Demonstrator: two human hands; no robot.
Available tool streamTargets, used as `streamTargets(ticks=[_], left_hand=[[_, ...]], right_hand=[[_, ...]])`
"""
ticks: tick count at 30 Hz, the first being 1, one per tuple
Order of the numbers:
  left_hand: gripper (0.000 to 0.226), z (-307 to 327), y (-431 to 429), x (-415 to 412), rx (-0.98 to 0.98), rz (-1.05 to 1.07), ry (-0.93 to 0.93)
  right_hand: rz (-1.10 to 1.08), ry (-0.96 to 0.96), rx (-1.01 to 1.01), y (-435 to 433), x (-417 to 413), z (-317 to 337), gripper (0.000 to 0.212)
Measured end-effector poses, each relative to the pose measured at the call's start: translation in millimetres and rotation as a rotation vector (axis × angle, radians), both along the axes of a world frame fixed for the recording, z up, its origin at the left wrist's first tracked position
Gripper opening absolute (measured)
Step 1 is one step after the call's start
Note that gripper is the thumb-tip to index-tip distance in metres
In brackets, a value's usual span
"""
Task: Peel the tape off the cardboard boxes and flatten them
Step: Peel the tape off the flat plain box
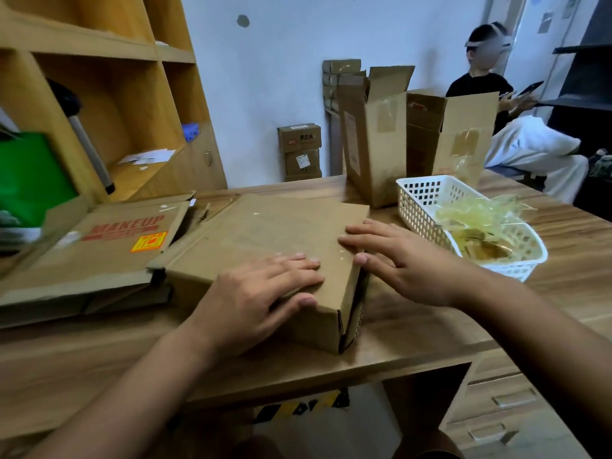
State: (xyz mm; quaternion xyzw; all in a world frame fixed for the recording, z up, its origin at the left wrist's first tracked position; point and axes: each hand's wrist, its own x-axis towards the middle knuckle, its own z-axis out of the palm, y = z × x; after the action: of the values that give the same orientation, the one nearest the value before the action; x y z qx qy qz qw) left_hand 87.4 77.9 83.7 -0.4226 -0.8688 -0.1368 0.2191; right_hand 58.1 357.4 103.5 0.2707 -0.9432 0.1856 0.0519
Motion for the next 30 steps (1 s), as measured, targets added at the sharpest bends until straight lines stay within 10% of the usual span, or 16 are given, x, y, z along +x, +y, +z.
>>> streamTargets(ticks=[20,30], left_hand=[[0.049,-16.7,-75.6,-6.4,0.185,0.340,-0.197],[0.058,-14.5,-50.6,7.5,-0.014,0.377,0.106]], right_hand=[[0.153,0.387,-0.015,-14.2,39.0,-31.3,0.047],[0.075,0.421,-0.131,-3.8,26.8,-23.6,0.045]])
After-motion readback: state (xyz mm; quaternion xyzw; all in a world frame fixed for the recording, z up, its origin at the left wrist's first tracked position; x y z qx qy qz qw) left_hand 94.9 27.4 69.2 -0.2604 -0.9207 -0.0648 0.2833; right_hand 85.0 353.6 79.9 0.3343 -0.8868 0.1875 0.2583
